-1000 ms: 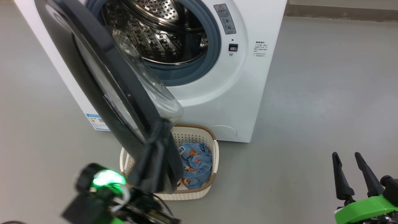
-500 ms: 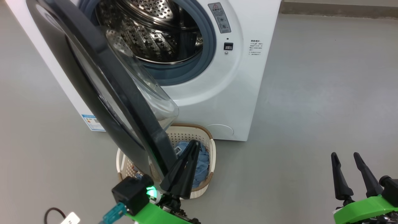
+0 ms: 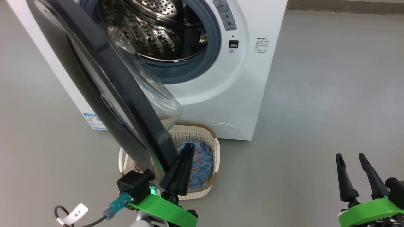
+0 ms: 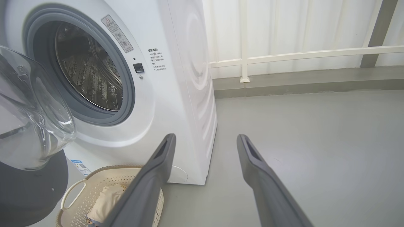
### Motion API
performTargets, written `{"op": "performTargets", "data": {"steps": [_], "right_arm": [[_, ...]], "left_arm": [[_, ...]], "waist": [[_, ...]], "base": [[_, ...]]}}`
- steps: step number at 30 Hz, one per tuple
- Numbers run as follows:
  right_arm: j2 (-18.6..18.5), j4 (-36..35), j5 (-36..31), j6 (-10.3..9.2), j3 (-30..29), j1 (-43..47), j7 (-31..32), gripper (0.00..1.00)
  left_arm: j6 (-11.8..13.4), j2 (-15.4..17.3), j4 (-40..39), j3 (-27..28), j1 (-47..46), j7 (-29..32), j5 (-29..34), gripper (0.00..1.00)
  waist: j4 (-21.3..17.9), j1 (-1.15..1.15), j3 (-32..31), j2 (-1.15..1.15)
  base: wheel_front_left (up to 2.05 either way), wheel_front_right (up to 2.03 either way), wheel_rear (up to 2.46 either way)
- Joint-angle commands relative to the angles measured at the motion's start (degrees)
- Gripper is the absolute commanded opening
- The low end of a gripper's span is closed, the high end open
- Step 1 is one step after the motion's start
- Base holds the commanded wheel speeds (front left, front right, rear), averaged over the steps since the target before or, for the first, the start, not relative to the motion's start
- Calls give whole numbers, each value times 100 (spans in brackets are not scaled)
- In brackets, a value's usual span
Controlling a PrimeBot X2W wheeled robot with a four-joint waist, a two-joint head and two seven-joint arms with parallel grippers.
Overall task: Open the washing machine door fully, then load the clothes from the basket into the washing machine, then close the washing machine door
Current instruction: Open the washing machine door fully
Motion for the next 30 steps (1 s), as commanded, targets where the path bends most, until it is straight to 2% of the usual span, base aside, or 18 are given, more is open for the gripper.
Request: {"op": "performTargets", "data": {"steps": [1,17,30], "right_arm": [[-102,-157,-56,26,128,-92,-70,100],[-143,-209,-70,26,97,-114,-70,100],[-188,-249,-87,26,94,-143,-70,100]], "left_arm": [[9,21,-38,182,-270,-87,-64,0],[7,28,486,353,-423,-221,-176,0],[120,154,334,453,-258,-246,-71,0]], "waist": [[4,0,4,0],[121,0,67,0],[374,0,121,0]], "base": [[0,0,0],[0,0,0],[0,0,0]]}}
